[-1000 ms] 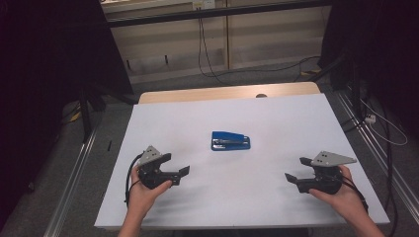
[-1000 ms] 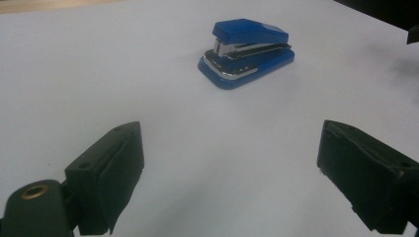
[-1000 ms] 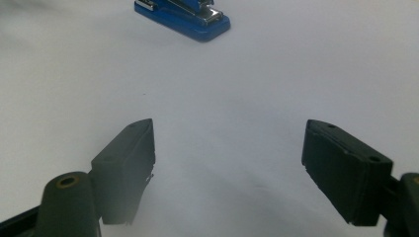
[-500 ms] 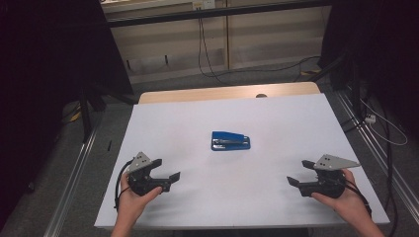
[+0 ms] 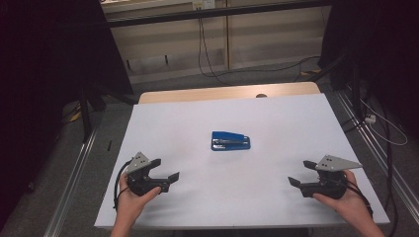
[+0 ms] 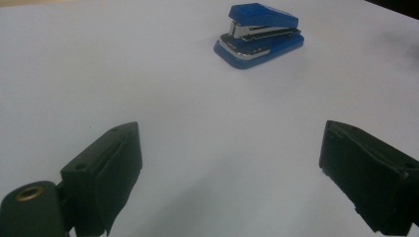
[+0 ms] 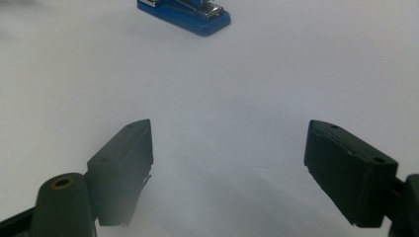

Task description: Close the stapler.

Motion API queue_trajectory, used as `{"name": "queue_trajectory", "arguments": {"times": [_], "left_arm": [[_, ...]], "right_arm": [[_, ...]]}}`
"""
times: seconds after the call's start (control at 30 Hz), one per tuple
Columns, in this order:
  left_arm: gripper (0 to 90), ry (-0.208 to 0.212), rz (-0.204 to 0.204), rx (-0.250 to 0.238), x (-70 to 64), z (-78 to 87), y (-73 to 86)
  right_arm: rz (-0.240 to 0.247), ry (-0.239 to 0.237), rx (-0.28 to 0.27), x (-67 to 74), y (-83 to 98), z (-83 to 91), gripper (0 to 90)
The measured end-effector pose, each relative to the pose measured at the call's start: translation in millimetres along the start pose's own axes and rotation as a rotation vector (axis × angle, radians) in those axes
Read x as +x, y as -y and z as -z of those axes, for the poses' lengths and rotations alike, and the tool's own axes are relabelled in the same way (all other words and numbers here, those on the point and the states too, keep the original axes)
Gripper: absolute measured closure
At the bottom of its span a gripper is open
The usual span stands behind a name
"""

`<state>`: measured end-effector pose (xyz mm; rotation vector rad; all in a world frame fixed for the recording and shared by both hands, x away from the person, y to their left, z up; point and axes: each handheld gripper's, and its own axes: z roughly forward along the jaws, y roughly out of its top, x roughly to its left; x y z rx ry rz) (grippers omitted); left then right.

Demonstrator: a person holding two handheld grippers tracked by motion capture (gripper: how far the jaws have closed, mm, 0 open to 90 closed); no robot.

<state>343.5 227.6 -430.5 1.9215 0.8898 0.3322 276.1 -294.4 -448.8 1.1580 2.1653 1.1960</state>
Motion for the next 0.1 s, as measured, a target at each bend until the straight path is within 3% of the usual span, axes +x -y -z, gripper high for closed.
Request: {"name": "queue_trajectory", "arguments": {"times": [0.1], "left_arm": [[9.6,0.001,0.001,-0.001,0.6,0.2,0.2]], "right_arm": [[0.000,0.000,-0.001,-0.1,0.0,-0.3,18.8]]}}
